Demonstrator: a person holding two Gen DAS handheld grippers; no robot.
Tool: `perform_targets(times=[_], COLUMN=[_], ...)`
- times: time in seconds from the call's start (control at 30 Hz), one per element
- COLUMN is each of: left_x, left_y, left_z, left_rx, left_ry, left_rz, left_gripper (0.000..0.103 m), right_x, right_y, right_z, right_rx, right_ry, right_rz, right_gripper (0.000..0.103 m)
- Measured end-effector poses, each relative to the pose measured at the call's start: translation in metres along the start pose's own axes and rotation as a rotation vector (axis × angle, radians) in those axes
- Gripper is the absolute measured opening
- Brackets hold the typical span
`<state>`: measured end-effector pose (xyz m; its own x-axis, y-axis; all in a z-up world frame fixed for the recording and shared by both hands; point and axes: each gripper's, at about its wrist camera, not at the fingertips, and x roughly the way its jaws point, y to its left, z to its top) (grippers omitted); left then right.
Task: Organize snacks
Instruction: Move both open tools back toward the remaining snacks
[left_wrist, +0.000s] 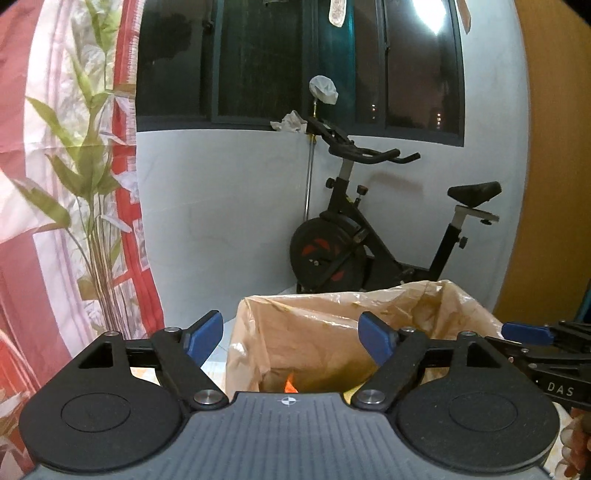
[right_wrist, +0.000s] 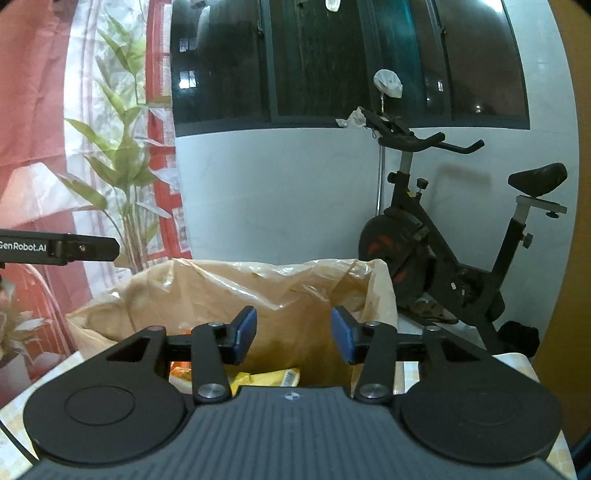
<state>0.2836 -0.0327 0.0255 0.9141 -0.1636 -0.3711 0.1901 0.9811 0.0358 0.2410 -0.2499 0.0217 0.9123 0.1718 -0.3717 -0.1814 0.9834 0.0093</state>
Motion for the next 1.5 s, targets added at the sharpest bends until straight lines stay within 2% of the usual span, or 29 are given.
perform_targets(times=[0.13, 0.3, 0.5, 0.63, 0.77, 0.9, 1.17, 1.33, 1.5], left_x=[-0.029, -0.068, -0.100, -0.124, -0.131, -0.133, -0.131, -0.128, -0.120], left_y=[0.010, 0.023, 0.035, 0.034, 0.030, 0.020, 0.000, 0.014, 0.016], left_z=[-0.009, -0.029, -0.061, -0.096, -0.129, -0.156, -0.195, -0.203, -0.211], left_rx=[-0.029, -0.074, -0.115, -0.110, -0.162, -0.195, -0.173, -0.236, -0.281], left_ry=[-0.001, -0.025, -0.008, -0.019, 0.019, 0.045, 0.150, 0.183, 0.221], left_rz=[-0.002, 0.015, 0.062, 0.111, 0.115, 0.125, 0.057, 0.070, 0.053], left_gripper=[0.083, 0.083, 0.083, 0.083, 0.083, 0.082, 0.082, 0.082, 0.081], right_x=[-0.018, -0.041, -0.064, -0.085, -0.105, -0.114, -0.114, -0.109, -0.103], right_y=[0.007, 0.019, 0.031, 0.038, 0.045, 0.049, 0.051, 0.038, 0.029], right_z=[0.001, -0.008, -0.026, -0.040, -0.059, -0.082, -0.130, -0.157, -0.167], right_rx=[0.005, 0.018, 0.040, 0.043, 0.042, 0.046, 0.061, 0.150, 0.189], right_ry=[-0.010, -0.012, -0.006, -0.018, -0.025, 0.019, 0.170, 0.285, 0.320], right_rz=[0.035, 0.067, 0.095, 0.104, 0.121, 0.120, 0.095, 0.059, 0.026], right_gripper=[0.053, 0.053, 0.053, 0.053, 0.053, 0.053, 0.053, 0.053, 0.053])
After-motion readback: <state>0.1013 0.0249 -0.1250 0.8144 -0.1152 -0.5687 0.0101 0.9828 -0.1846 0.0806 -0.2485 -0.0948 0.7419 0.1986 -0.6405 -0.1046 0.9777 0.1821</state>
